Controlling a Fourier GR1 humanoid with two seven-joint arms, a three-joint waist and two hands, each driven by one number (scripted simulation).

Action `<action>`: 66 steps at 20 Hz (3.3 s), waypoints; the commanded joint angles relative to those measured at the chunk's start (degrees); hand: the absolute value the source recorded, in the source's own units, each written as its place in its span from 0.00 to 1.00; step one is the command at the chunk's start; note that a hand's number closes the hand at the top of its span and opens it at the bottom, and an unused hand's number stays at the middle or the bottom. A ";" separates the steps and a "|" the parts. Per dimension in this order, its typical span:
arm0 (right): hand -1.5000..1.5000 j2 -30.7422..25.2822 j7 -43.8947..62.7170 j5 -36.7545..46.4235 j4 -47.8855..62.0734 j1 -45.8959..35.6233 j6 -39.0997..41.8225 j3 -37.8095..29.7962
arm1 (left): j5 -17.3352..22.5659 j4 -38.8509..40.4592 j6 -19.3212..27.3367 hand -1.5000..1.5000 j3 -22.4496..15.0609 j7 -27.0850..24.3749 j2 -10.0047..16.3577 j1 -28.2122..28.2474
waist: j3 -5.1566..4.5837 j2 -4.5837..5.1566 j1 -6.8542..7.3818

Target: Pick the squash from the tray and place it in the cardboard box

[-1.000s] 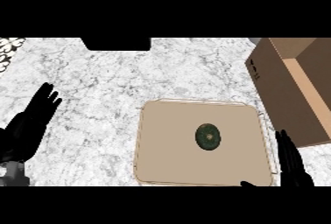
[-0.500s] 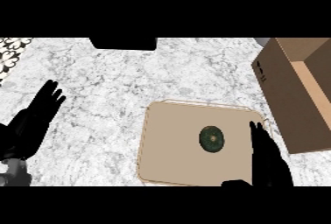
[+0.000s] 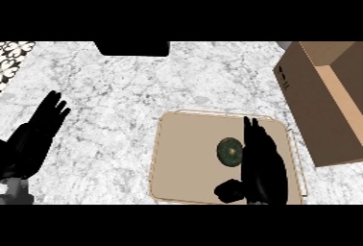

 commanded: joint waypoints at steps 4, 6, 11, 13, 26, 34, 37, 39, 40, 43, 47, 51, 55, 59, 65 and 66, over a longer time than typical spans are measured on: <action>0.00 2.88 13.91 -0.89 3.23 -5.30 5.39 1.93 | -0.16 -1.73 -0.21 0.50 0.35 1.20 -0.72 0.91 | 0.13 -0.07 -0.35; 0.00 2.90 12.85 -1.93 2.72 -7.12 7.38 -0.04 | -0.42 2.50 -1.43 0.50 1.47 -0.86 -0.93 -0.05 | 0.11 0.02 -0.75; 0.00 2.93 10.16 1.49 5.75 -6.22 3.40 1.29 | -0.56 1.32 -2.92 0.50 2.59 -1.33 -0.94 2.23 | 0.14 -0.09 -0.67; 0.00 2.94 6.87 0.14 5.95 -8.39 6.61 -3.28 | -2.73 -1.12 -0.62 0.50 0.37 -1.14 -3.64 3.45 | 0.15 -0.09 -0.73; 0.00 2.94 10.31 -1.94 16.40 -11.80 4.12 -1.21 | -1.50 -0.25 -4.05 0.50 4.26 -0.34 -1.29 1.94 | 0.14 -0.05 -0.56; 0.00 2.94 11.31 -1.92 17.84 -11.71 5.18 -2.50 | -2.38 -0.61 -2.45 0.50 4.10 1.50 -2.93 1.11 | 0.14 -0.15 -0.81; 0.00 2.94 8.40 -1.34 18.89 -10.19 4.19 -3.55 | -4.59 0.61 -1.10 0.50 2.35 0.53 -5.28 -0.16 | 0.15 -0.07 -1.14; 0.00 2.94 9.36 -2.19 21.17 -12.09 3.29 -2.63 | -1.74 3.92 -5.16 0.50 5.96 -0.01 -2.11 -1.98 | 0.13 0.03 -0.91; 0.00 2.94 8.90 -1.66 21.61 -10.47 0.82 -2.46 | -3.97 0.51 -2.47 0.50 3.28 -0.66 -5.26 0.95 | 0.15 -0.04 -0.74; 0.00 2.94 8.52 -2.47 22.08 -9.33 1.26 -1.19 | -3.03 -1.99 -2.72 0.50 4.56 2.65 -3.74 0.12 | 0.17 -0.09 -0.69; 0.00 2.94 8.29 -5.12 26.16 -13.63 2.76 -3.97 | -2.90 -0.08 -4.46 0.50 4.81 1.52 -4.15 0.50 | 0.15 0.01 -0.51; 0.00 2.94 12.51 -5.88 22.98 -13.37 2.75 -2.13 | -3.14 -1.79 -3.73 0.50 5.19 3.94 -3.84 -0.29 | 0.15 -0.10 -0.71; 0.00 2.94 6.51 -2.92 24.81 -8.06 -0.62 -2.95 | -4.40 -1.35 -4.18 0.50 5.07 3.21 -4.47 0.53 | 0.17 -0.10 -0.95; 0.00 2.95 0.91 -2.44 31.62 -10.17 -1.64 -6.93 | -3.83 0.41 -4.93 0.50 6.43 3.51 -4.37 -1.69 | 0.17 0.02 -0.93; 1.00 2.95 -3.05 0.19 33.42 -14.95 -1.74 -7.76 | -4.64 0.63 -6.37 0.50 8.27 1.25 -5.43 -0.34 | 0.16 -0.01 -0.76; 1.00 2.11 -2.37 1.35 27.39 -10.65 0.47 -5.91 | -7.48 1.53 -3.85 0.50 6.52 2.19 -6.96 -2.76 | 0.16 -0.05 -1.08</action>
